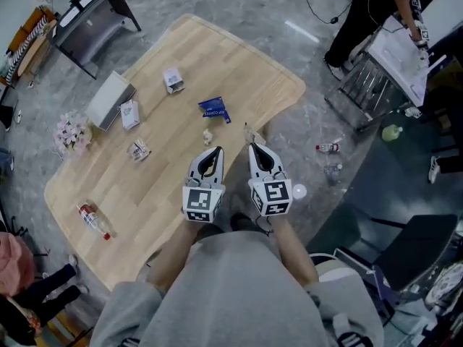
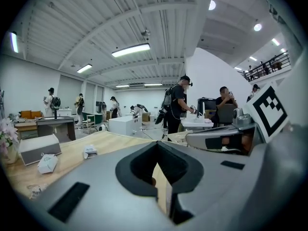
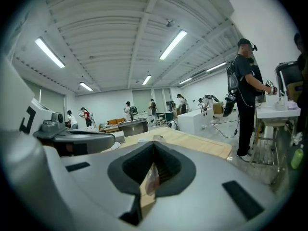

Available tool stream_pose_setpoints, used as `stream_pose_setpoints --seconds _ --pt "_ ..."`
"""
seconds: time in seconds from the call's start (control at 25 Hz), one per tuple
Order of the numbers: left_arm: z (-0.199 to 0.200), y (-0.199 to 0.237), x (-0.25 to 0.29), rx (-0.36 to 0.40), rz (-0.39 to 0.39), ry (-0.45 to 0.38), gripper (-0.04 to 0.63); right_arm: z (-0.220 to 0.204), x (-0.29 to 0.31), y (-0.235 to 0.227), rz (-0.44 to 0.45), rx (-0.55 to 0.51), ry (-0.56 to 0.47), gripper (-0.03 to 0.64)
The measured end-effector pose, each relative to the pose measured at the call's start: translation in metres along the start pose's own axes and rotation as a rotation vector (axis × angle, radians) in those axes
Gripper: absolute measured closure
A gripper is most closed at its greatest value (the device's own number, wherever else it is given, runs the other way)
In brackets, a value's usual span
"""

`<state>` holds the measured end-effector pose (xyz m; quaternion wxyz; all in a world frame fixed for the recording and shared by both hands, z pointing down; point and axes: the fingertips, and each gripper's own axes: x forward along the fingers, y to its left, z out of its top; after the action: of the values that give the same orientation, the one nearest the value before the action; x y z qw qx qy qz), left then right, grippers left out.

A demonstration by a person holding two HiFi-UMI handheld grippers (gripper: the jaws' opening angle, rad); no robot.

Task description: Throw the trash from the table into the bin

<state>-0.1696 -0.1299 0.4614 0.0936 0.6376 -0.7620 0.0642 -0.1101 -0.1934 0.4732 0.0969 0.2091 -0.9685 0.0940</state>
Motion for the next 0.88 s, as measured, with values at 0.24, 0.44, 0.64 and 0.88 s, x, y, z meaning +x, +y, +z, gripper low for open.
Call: stream_pose_setpoints --seconds 0.24,0.44,0.64,0.88 --pt "-0.006 -0.033 -0.012 0.021 -0.117 0.000 0.591 -0.007 -0.040 -0.012 -0.119 0.039 -0.026 0.609" --pt "-0.010 -0.049 -0.039 0.022 -0.199 -0.011 0.591 -0.014 -0.080 0.005 -0.209 0.039 -0.029 0.609" --pt "-0.012 -0.060 -0.070 0.017 -0.261 -0.033 0.591 -0.020 -0.119 0.025 -0.291 0.030 -0.038 0.609" --pt "-0.017 -0.087 -0.091 0.006 -0.343 -0.041 0.591 -0.027 -0.163 0.034 -0.378 0.025 -0.042 0.609"
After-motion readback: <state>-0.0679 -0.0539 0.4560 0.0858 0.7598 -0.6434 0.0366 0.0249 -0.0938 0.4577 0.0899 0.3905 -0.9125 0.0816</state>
